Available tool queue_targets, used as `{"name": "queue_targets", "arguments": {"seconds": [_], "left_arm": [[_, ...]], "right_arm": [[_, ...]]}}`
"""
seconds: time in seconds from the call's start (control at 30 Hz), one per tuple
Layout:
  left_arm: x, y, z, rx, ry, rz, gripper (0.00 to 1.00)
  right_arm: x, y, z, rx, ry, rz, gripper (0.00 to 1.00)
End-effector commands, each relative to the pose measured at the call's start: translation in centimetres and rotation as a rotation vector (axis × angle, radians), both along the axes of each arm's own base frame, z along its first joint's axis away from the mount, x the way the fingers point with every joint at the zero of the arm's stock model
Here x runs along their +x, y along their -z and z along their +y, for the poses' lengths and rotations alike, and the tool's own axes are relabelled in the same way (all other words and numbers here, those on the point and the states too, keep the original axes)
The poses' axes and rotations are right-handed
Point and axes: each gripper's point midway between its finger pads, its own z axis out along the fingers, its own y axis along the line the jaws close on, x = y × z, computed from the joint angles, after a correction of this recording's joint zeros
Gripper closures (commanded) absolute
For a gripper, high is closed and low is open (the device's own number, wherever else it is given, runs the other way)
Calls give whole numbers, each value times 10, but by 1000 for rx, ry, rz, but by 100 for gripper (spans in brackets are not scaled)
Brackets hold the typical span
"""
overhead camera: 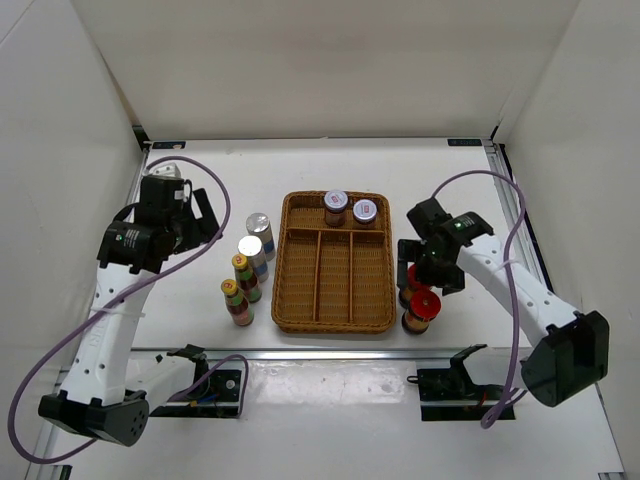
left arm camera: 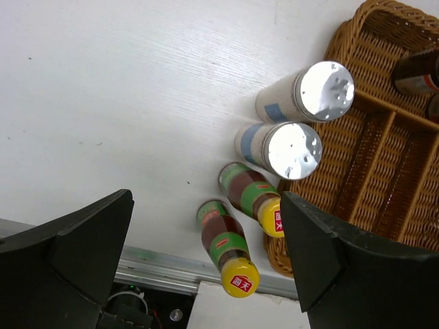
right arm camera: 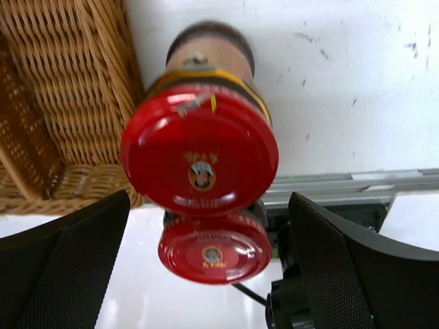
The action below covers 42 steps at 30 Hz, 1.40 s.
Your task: Organize the condiment bottles
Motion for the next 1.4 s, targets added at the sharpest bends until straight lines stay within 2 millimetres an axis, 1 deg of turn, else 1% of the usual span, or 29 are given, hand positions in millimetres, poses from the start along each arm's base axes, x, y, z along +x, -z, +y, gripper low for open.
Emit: {"name": "queue_targets", "arguments": {"seconds": [0.0, 0.03, 0.1, 0.17, 0.2, 0.23, 0.3, 0.37, 0.43, 0.5, 0.53, 0.57, 0.6, 0.63, 0.67, 0.7, 0.73, 0.77, 0.8, 0.87, 0.9, 0.97, 1.03, 1.07, 1.1, 1.17, 1.2, 1.27, 1.37], "left_arm": [[0, -13, 12, 64, -30, -21, 1], [1, -17, 15, 76, -31, -32, 1], [1, -17, 15, 76, -31, -33, 1], [1, -17, 16, 89, -31, -33, 1], [-1, -16, 19, 98, -38, -25, 1], [-3, -14, 19, 99, -38, -22, 1], [-5, -10, 22, 117, -38, -5, 1], [-7, -13, 24, 123, -46, -16, 1], [-11, -7, 25, 132, -39, -5, 1], [-12, -10, 28, 138, -48, -15, 1], [-14, -8, 30, 146, -54, -13, 1], [-14, -8, 30, 146, -54, -13, 1], [-15, -4, 30, 148, -53, -5, 1], [-15, -5, 32, 154, -59, -6, 1], [-17, -3, 32, 154, -59, -6, 1], [-17, -3, 32, 154, -59, -6, 1], [-17, -3, 32, 154, -59, -6, 1], [-17, -3, 32, 154, -59, -6, 1], [-17, 0, 32, 157, -59, 3, 1], [-17, 0, 30, 144, -59, 3, 1], [-17, 0, 30, 144, -59, 3, 1], [-16, 2, 28, 132, -58, 12, 1], [-14, 1, 25, 130, -49, 3, 1], [-15, 4, 25, 132, -49, 11, 1], [-15, 4, 25, 132, -49, 12, 1], [-15, 4, 25, 132, -49, 12, 1], [-15, 4, 25, 132, -49, 12, 1], [-15, 8, 25, 134, -48, 20, 1], [-16, 11, 26, 136, -47, 29, 1]], "right_arm": [[20, 4, 2, -23, -1, -59, 0], [25, 5, 4, -23, -11, -64, 0], [34, 10, -1, -70, 4, -50, 0], [44, 9, -2, -99, 10, -62, 2], [45, 15, -4, -123, 10, -42, 4], [51, 14, -3, -128, 13, -56, 7], [57, 15, 1, -132, 12, -48, 26], [60, 15, 2, -132, 12, -50, 44], [63, 12, 4, -127, 13, -59, 46], [66, 2, 2, -139, 17, -74, 56], [74, -9, 3, -136, 22, -107, 58], [76, -17, -1, -161, 28, -122, 62], [82, -27, 0, -152, 34, -160, 69], [90, -45, 3, -134, 25, -199, 74], [91, -56, 4, -125, 18, -220, 80], [96, -64, 6, -111, 21, -246, 80], [100, -79, 11, -93, 15, -277, 81], [101, -84, 10, -99, 8, -290, 81], [104, -90, 11, -97, -4, -304, 85], [102, -94, 27, -50, -59, -300, 87], [105, -99, 31, -35, -79, -309, 89], [103, -101, 49, -6, -136, -314, 91], [106, -96, 61, -7, -165, -305, 91], [105, -94, 72, 8, -200, -304, 91], [111, -88, 78, 17, -204, -299, 91], [109, -76, 87, 4, -242, -277, 91], [115, -69, 91, -1, -253, -275, 91], [114, -58, 102, -11, -292, -257, 91], [118, -48, 110, -13, -303, -250, 91]]}}
